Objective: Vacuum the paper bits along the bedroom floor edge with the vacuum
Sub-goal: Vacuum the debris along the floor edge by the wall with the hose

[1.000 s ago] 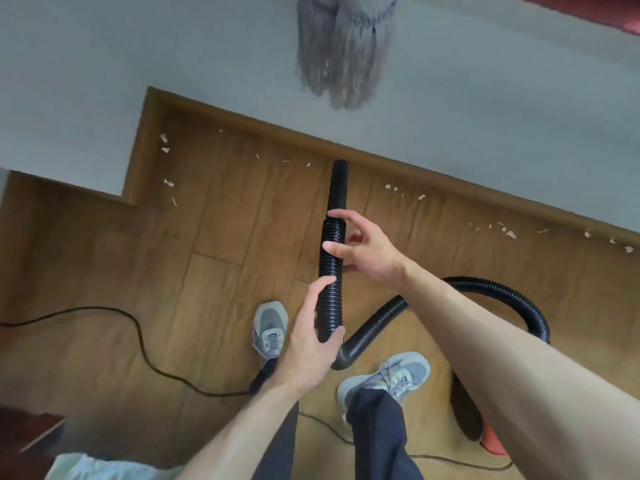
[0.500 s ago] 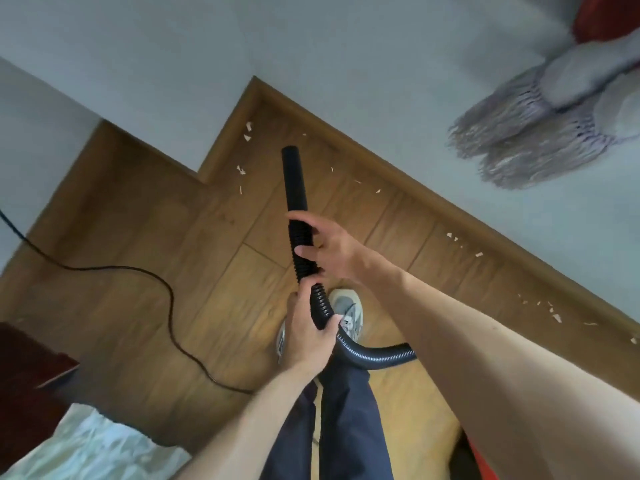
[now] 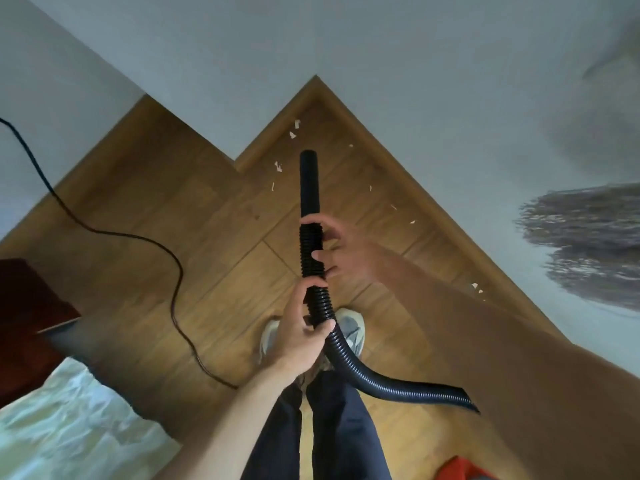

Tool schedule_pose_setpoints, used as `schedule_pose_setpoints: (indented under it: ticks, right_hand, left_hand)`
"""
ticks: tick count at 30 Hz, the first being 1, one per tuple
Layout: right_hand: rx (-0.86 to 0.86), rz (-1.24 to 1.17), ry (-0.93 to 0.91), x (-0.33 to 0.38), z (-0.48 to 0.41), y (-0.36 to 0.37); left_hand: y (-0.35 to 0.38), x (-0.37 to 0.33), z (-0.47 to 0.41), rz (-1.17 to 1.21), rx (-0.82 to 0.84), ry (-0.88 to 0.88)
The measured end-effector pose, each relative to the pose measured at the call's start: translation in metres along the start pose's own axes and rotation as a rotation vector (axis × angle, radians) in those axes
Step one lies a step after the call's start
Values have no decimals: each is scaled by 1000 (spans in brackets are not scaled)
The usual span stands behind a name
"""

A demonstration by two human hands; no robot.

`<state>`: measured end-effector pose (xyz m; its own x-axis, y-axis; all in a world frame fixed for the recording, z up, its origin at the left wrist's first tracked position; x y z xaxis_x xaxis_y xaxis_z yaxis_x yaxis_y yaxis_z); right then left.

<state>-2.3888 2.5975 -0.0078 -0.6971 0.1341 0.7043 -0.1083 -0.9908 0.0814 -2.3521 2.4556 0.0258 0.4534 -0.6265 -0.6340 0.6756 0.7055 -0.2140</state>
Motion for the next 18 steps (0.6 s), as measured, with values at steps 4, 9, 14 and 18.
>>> schedule_pose_setpoints:
  ticks: [4,9,14,18]
  right_hand:
    - [28,-23,48,-2,-7,2]
    - [44,-35,129,-8,-16,12]
    - [122,-109,252,-18,-35,20]
    - [157,-127,305,-25,-54,27]
  left_hand:
    - [0,0,-4,157,48,-57]
    - [-5,4,-12,393,118,-174]
    - [-11,15,-22,555,198,-223]
    - [-17,25,-35,550,204,-225]
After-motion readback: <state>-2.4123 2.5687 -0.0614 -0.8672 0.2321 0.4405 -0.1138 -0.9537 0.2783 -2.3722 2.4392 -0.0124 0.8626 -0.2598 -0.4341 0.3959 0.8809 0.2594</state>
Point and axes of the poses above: each hand's wrist, its own z-axis away from the middle knuckle, its own y-axis out of the palm, x = y × z, the point moved 7 cm from there along -z, towards the middle knuckle, and after that the axes turned 4 degrees about -x, right-handed, at the moved point
